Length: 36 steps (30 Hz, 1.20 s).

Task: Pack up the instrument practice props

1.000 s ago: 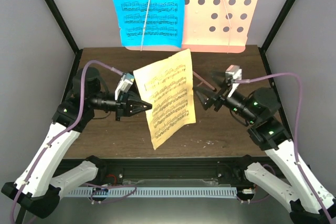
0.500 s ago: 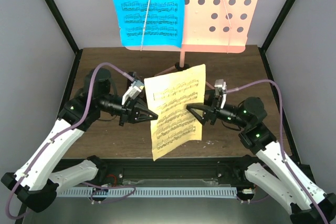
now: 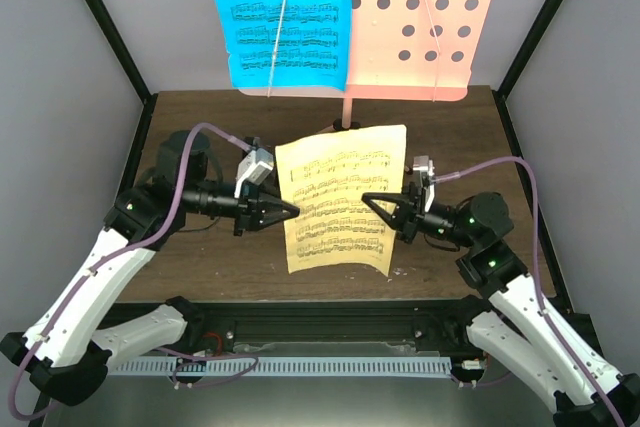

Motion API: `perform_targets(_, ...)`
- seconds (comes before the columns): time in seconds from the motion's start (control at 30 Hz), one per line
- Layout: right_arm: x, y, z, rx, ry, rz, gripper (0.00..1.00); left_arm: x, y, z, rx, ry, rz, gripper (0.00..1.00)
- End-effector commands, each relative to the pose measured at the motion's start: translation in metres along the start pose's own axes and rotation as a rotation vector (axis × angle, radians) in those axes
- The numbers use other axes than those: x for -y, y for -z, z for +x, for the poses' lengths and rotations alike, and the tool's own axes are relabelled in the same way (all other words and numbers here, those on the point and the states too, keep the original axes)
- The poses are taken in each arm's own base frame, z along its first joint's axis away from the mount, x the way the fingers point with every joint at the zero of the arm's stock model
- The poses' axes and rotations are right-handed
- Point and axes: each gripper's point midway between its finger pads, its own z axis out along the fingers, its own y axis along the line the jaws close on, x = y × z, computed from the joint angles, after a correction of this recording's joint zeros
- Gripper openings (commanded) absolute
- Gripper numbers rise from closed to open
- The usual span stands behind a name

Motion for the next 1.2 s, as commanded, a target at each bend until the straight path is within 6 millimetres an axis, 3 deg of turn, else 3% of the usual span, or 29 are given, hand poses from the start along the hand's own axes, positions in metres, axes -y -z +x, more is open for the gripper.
perform_targets(0.0, 0.034, 0.005, 0.002, 0.009, -0.027, 0.195, 0.01, -0.025, 0.008, -0.003, 0.017, -0.043, -0.19, 0.39)
perform_targets(0.07, 0.061, 0.009, 0.011, -0.009, -0.048, 0.328, 0.01, -0.042, 0.015, -0.005, 0.048, -0.043, -0.308, 0.66)
perform_targets(0.13, 0.094, 0.019, 0.026, -0.041, -0.081, 0.497, 0.01, -0.062, 0.024, -0.006, 0.099, -0.025, -0.414, 0.83)
perform_targets(0.2, 0.132, 0.035, 0.043, -0.085, -0.135, 0.694, 0.01, -0.08, 0.032, -0.002, 0.141, 0.024, -0.468, 0.88)
perform_targets(0.37, 0.192, 0.07, 0.086, -0.211, -0.296, 0.898, 0.01, -0.139, 0.062, 0.021, 0.193, 0.147, -0.661, 0.89)
perform_targets(0.53, 0.232, 0.127, 0.09, -0.129, -0.371, 1.099, 0.01, -0.169, 0.1, 0.036, 0.252, 0.149, -0.893, 0.89)
perform_targets(0.7, 0.263, 0.195, 0.1, -0.005, -0.513, 1.258, 0.01, -0.183, 0.125, 0.051, 0.27, 0.118, -1.072, 0.89)
perform_targets(0.8, 0.278, 0.224, 0.121, 0.042, -0.634, 1.315, 0.01, -0.184, 0.129, 0.056, 0.262, 0.109, -1.1, 0.89)
perform_targets(0.97, 0.295, 0.244, 0.145, 0.049, -0.732, 1.373, 0.01, -0.182, 0.137, 0.061, 0.272, 0.09, -1.142, 0.89)
perform_targets(1.17, 0.302, 0.259, 0.144, 0.076, -0.689, 1.453, 0.01, -0.181, 0.14, 0.062, 0.28, 0.079, -1.161, 0.89)
